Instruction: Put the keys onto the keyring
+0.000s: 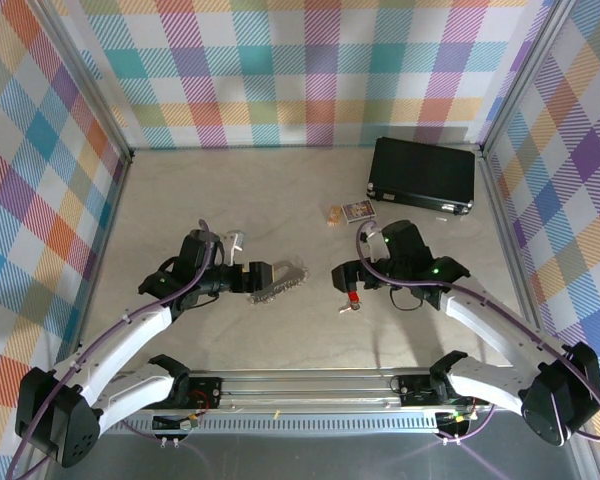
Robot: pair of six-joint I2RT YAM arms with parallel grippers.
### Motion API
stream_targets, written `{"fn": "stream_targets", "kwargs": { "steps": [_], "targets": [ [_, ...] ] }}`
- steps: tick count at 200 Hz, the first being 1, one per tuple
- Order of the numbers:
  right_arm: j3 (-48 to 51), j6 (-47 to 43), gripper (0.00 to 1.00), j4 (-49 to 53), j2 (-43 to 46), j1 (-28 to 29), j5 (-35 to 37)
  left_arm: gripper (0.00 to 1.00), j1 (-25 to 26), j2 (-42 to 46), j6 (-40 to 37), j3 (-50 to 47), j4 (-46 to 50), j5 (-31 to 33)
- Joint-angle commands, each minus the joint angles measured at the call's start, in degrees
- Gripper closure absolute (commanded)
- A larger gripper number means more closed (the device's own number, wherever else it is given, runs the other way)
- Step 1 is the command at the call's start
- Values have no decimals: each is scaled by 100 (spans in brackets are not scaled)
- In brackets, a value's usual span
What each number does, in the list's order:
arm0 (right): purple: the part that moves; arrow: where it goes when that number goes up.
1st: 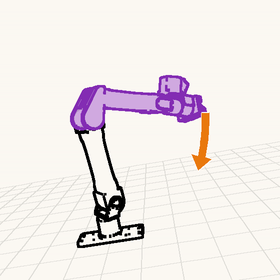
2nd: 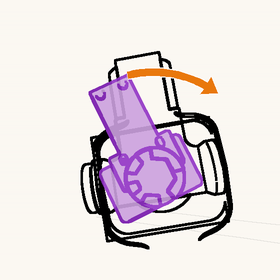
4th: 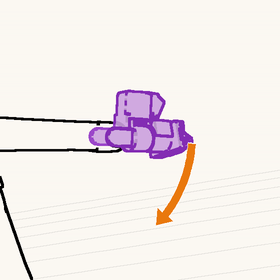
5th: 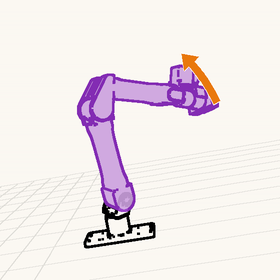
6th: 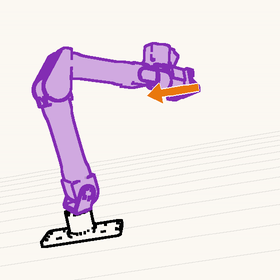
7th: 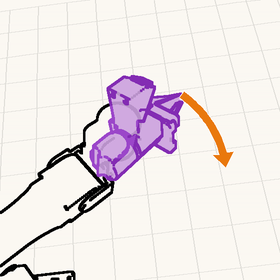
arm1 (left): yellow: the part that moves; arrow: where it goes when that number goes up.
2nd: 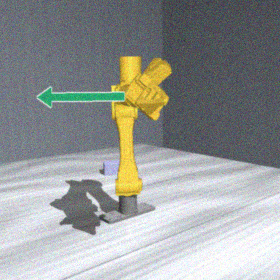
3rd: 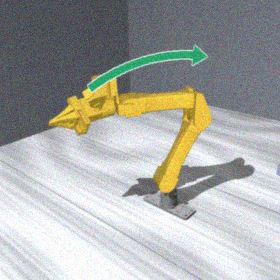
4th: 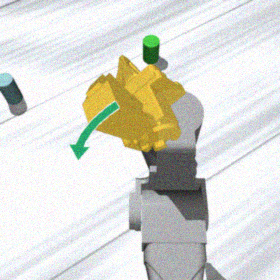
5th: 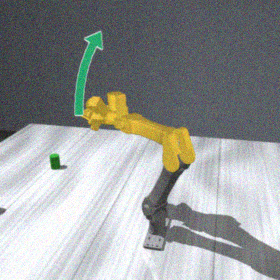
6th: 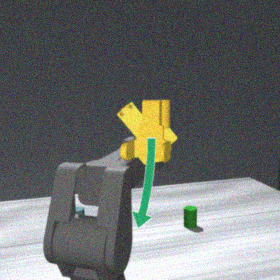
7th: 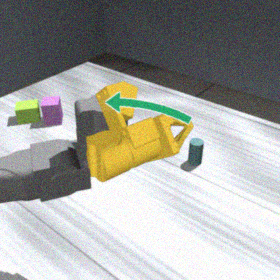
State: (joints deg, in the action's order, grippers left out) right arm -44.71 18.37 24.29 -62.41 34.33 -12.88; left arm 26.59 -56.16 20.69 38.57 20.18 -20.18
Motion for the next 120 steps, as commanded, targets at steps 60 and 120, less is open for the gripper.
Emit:
{"fn": "stream_targets", "kwargs": {
  "steps": [60, 120],
  "targets": [
    [-7, 503, 8, -904, -964, 621, -249, 21, 30, -138, 262, -428, -773, -146],
    [-73, 665, 18, -1541, -1708, 794, -327, 34, 23, -209, 228, -548, -798, 34]
  ]
}}
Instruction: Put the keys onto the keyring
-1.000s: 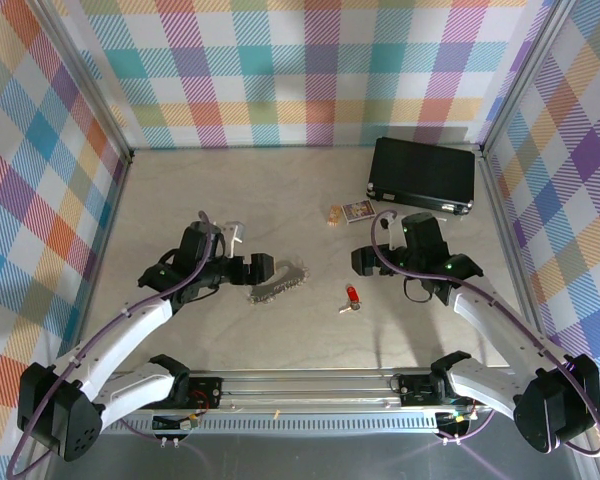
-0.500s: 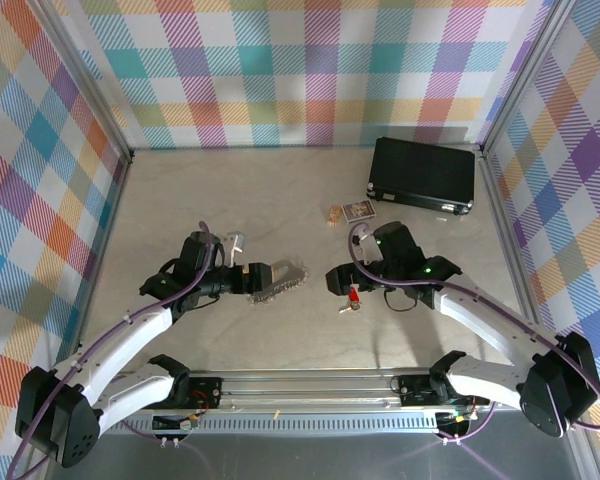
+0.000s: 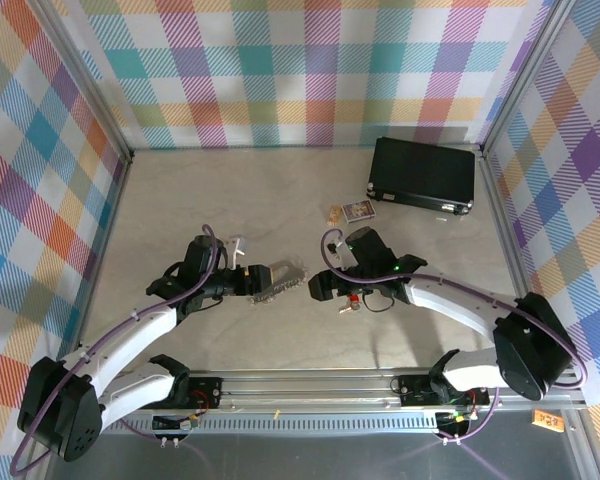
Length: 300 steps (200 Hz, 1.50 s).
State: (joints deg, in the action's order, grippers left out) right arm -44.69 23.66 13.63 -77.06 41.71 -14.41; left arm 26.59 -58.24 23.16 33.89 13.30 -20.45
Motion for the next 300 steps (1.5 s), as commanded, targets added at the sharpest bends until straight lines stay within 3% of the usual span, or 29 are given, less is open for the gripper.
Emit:
{"fn": "stream_targets", "kwargs": {
  "steps": [1, 34, 114, 178, 300],
  "targets": [
    [-75, 133, 18, -488, -255, 56, -179, 35, 27, -7, -20, -82, -109, 64],
    [-180, 207, 26, -750, -604, 164, -211, 45, 24, -121, 34, -155, -221, 150],
    [-717, 143, 42, -852, -1478, 355, -80, 50, -129, -479, 134, -102, -269, 287],
    [-1306, 82, 59, -730, -2219, 477, -167, 51, -555, -921, 249, -160, -587, -282],
    [-1800, -195, 70, -215, -2770, 513, 205, 55, -791, -1615, 345, -102, -860, -657]
  ]
}}
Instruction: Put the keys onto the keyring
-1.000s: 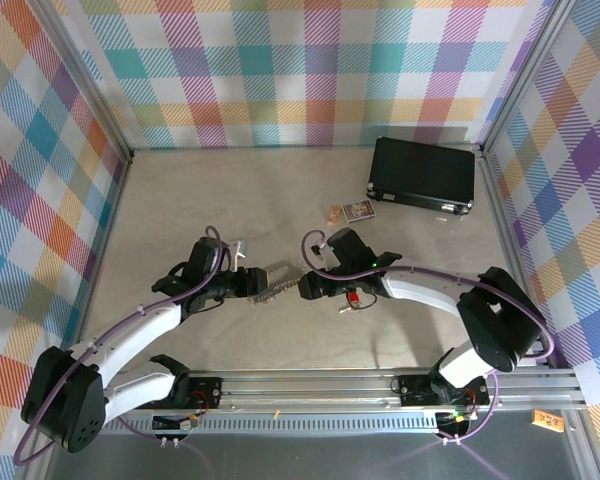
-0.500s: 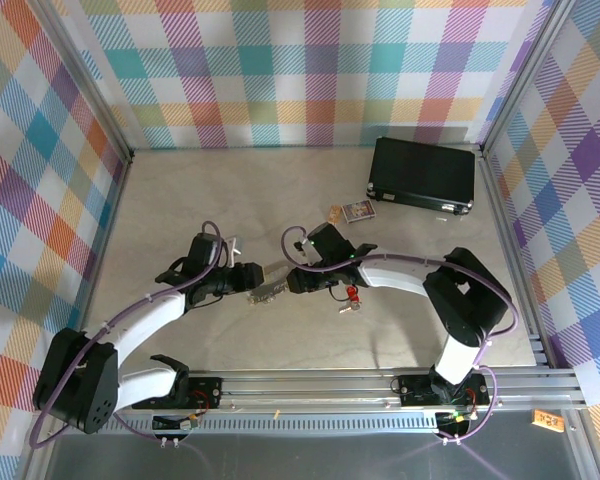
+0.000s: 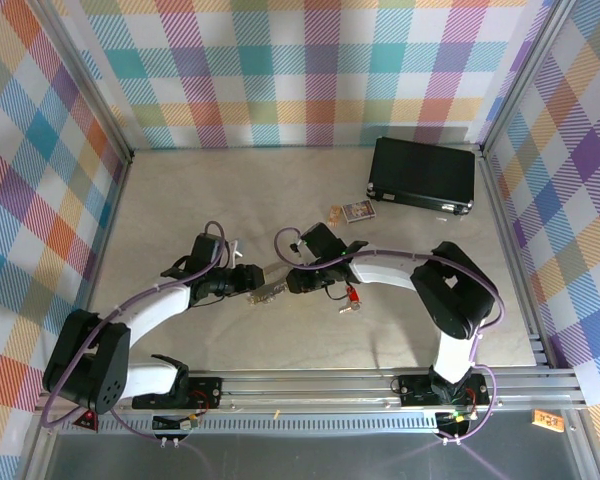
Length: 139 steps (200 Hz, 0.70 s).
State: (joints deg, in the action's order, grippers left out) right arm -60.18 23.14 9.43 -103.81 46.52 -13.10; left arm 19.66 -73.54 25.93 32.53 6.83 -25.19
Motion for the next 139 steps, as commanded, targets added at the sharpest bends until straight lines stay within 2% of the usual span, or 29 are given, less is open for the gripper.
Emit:
{"fn": "stream_targets", "kwargs": {
  "steps": [1, 109, 139],
  "targets": [
    [-254, -142, 70, 211, -104, 32, 77, 55, -101, -88, 64, 34, -215, -190],
    [-434, -178, 72, 277, -418, 35, 290, 56, -244, -538, 108, 132, -308, -440],
    [-450, -187, 66, 239, -473, 32, 226, 57, -261, -615, 114, 147, -299, -427]
  ]
}}
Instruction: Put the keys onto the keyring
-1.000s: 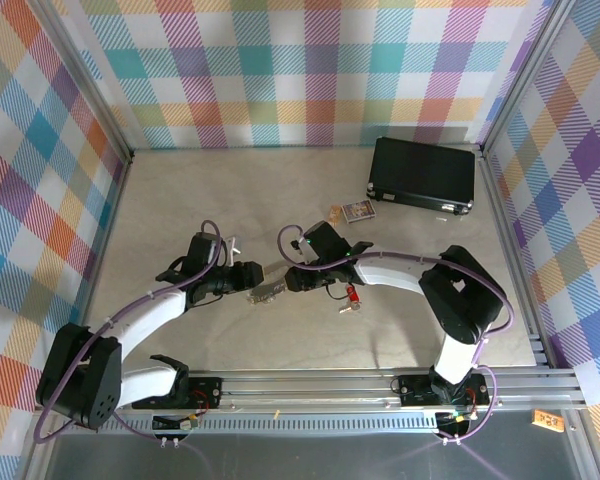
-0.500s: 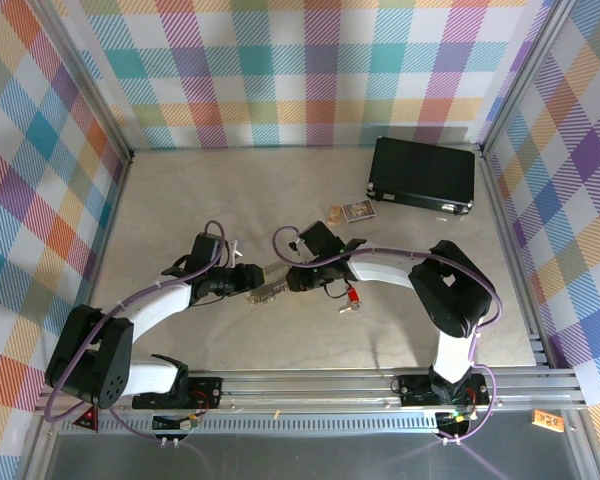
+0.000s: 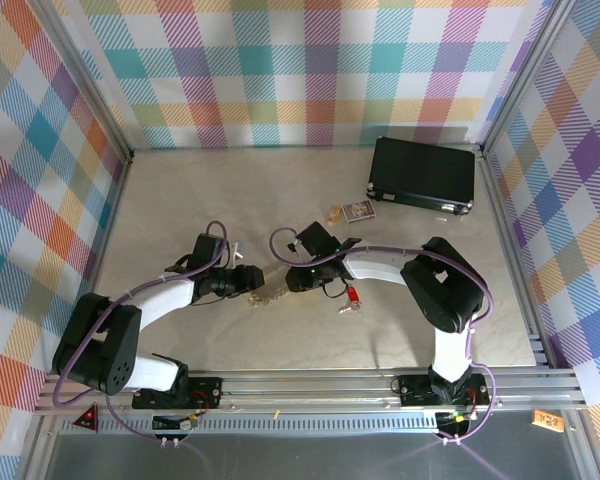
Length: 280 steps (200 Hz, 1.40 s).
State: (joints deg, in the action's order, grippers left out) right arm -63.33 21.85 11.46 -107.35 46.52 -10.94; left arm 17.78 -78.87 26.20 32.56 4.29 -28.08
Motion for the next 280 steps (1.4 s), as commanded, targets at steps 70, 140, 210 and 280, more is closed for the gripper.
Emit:
{"fn": "stream_targets", "kwargs": {
  "steps": [70, 140, 210, 280],
  "targets": [
    [-118, -102, 70, -58, -129, 81, -175, 58, -126, -417, 121, 225, -103, -268],
    [-132, -69, 76, -168, -146, 112, -373, 59, -140, -468, 130, 220, -117, -291],
    [-127, -24, 82, -258, -164, 111, -323, 60, -152, -465, 132, 216, -120, -277],
    [-136, 4, 85, -319, -173, 111, -234, 60, -152, -504, 131, 233, -131, -295]
  ]
}}
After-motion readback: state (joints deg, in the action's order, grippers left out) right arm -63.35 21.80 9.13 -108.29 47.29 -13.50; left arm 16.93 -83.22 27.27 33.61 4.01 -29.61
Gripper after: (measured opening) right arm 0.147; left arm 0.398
